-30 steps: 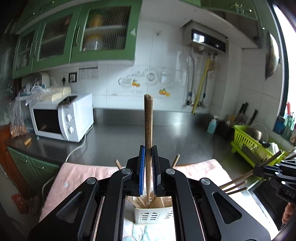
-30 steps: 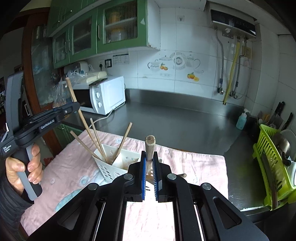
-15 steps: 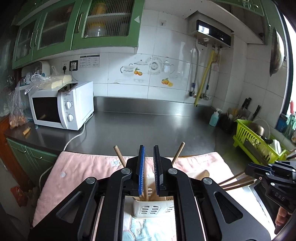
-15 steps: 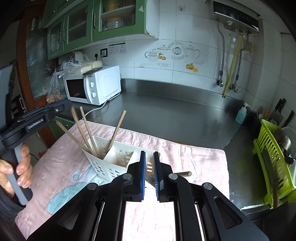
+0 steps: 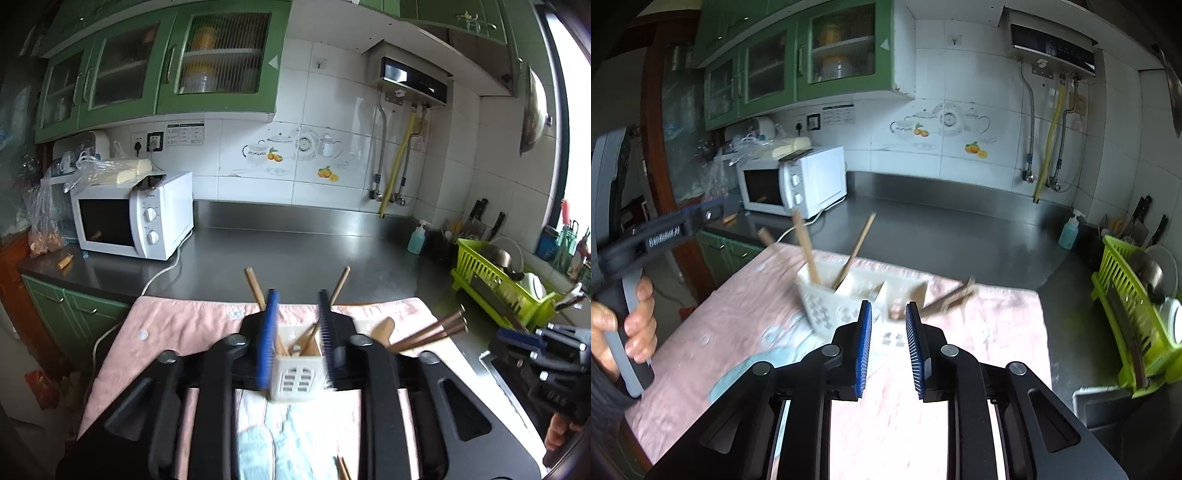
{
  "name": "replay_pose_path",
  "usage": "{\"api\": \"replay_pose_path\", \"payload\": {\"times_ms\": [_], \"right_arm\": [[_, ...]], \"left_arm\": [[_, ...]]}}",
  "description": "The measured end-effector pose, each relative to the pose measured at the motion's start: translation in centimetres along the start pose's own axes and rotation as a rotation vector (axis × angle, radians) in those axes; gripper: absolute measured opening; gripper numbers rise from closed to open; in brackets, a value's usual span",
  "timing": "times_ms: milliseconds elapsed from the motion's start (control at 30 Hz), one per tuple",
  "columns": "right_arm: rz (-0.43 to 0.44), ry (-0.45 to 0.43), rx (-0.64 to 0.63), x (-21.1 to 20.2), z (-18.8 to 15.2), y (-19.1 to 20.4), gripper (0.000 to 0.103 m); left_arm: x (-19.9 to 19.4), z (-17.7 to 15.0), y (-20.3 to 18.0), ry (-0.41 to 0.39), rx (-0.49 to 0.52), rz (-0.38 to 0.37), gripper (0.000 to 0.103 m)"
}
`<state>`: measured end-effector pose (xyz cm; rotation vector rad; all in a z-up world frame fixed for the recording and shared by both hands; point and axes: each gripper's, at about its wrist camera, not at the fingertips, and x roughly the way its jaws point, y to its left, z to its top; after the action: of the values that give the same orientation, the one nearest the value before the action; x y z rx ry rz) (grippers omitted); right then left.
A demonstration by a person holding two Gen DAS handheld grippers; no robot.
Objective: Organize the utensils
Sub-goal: 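Move both open grippers back over the last chopsticks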
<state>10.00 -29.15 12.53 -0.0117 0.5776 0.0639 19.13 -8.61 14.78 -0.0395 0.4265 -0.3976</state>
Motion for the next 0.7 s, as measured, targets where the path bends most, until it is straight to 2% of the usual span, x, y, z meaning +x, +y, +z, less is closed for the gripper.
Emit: {"api": "replay_pose_path", "payload": {"times_ms": [333,400,567,700], "right_arm": [[0.077,0.096,0.044,-1.9,-10.2,4.5,0.019],[0.089,0.124,0.052,-1.8,-12.4,5.6,0.019],[0.135,0.206,0.115,-0.9,-17.7,7.6,0.019],[0.127,0.247,0.125,0.2,-20.4,9.0,0.018]], "left_arm": [[-6.6,-5.1,0.2,-0.004,0.024,0.01,0.039],[-7.7,-6.2,0.3,-0.004,0.027,0.031,0.048],[-9.9,-8.8,0.5,-0.009,0.036,0.053,0.049],[-10.8,-10.6,0.6,0.006,0.044,0.072,0.052]]}}
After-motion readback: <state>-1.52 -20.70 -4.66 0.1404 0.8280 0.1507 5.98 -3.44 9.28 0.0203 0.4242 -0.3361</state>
